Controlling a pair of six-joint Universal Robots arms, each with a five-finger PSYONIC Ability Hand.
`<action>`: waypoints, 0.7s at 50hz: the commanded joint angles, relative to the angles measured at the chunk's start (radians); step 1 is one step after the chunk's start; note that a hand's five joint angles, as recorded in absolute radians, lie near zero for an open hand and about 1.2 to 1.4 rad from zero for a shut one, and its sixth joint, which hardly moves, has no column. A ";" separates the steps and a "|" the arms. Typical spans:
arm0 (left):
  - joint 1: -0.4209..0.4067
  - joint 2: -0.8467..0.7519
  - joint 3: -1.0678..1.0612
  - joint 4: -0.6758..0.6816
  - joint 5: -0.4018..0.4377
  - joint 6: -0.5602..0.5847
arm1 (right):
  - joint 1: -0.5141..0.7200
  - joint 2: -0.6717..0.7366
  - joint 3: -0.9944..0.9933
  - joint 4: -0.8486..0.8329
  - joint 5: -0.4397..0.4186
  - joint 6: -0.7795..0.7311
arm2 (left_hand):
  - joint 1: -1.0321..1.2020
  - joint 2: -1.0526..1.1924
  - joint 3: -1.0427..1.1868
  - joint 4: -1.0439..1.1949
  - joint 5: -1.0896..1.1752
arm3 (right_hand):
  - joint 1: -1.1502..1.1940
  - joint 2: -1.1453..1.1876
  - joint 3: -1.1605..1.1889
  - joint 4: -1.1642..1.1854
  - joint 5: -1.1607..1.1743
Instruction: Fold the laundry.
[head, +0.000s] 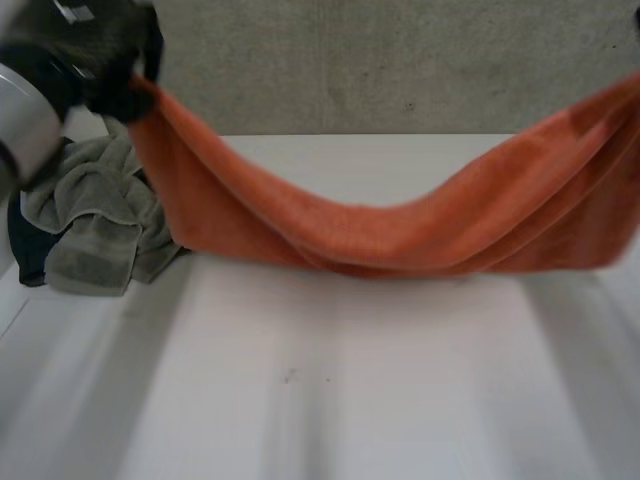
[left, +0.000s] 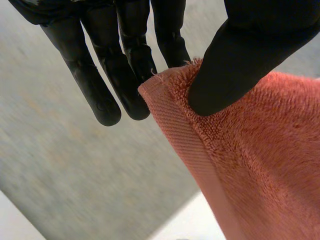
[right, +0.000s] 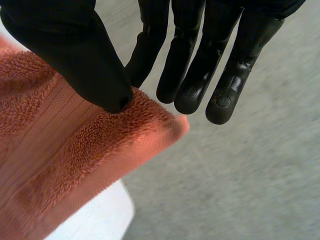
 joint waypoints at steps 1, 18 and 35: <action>0.016 -0.004 -0.007 0.021 0.002 0.022 | -0.001 0.048 -0.144 0.128 -0.010 -0.007 | 0.263 0.200 0.206 0.198 0.242 | 0.414 0.225 0.217 0.208 0.230; 0.021 -0.517 0.206 0.303 -0.054 0.196 | 0.102 0.465 -0.220 -0.068 0.178 -0.038 | 0.263 0.200 0.206 0.198 0.242 | 0.414 0.225 0.217 0.208 0.230; 0.017 -0.516 0.565 0.745 -0.162 0.074 | 0.153 0.383 -0.360 -0.729 0.287 0.198 | 0.263 0.200 0.206 0.198 0.242 | 0.414 0.225 0.217 0.208 0.230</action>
